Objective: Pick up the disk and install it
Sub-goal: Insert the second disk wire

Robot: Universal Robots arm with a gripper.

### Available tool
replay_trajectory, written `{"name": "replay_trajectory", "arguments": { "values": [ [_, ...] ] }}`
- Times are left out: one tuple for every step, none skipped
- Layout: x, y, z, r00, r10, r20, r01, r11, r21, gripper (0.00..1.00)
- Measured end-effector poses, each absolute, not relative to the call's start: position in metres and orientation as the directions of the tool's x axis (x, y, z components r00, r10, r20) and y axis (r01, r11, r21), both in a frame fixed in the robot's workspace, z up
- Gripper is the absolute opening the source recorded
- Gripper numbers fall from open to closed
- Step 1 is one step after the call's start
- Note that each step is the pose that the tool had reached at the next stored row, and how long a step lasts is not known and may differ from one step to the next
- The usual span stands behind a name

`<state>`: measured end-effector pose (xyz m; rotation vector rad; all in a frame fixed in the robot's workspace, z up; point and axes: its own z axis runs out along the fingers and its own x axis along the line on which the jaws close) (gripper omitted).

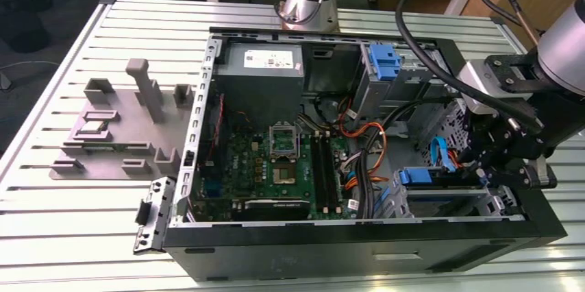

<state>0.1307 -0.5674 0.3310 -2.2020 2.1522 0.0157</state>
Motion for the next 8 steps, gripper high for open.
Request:
{"name": "replay_trajectory", "arguments": {
  "values": [
    [0.1307,-0.5673,0.3309,0.024,-0.998,-0.051,-0.999,-0.022,-0.038,0.29],
    [0.1307,-0.5673,0.3310,0.024,-0.998,-0.052,-0.999,-0.022,-0.038,0.29],
    [0.1307,-0.5672,0.3310,0.024,-0.998,-0.055,-0.999,-0.022,-0.038,0.29],
    [0.1307,-0.5671,0.3310,0.024,-0.998,-0.058,-0.999,-0.022,-0.038,0.29],
    [0.1307,-0.5671,0.3309,0.024,-0.998,-0.061,-0.999,-0.021,-0.038,0.29],
    [0.1307,-0.5671,0.3310,0.023,-0.998,-0.064,-0.999,-0.021,-0.038,0.29],
    [0.1307,-0.5670,0.3309,0.023,-0.998,-0.065,-0.999,-0.020,-0.038,0.29],
    [0.1307,-0.5670,0.3309,0.023,-0.998,-0.065,-0.999,-0.020,-0.038,0.29]
  ]
}}
